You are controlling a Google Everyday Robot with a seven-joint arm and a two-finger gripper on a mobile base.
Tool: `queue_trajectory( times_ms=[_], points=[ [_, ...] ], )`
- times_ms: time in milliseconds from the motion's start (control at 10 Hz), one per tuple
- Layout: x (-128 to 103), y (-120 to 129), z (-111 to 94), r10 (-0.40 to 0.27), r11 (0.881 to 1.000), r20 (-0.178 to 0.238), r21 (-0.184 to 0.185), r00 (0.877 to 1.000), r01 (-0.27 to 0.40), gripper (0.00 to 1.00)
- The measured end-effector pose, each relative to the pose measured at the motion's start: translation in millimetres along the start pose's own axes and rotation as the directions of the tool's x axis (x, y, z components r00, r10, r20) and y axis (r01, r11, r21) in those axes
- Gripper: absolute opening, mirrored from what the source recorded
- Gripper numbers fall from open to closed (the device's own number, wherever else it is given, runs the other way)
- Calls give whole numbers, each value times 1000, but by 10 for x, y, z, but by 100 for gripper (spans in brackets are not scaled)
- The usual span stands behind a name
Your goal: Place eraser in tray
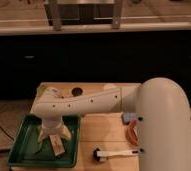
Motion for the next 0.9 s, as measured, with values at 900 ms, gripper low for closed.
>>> queue_trajectory(
  times_ms=[900],
  points=[
    [13,-5,-129,-26,1000,-26,9,999,26,80]
  ],
)
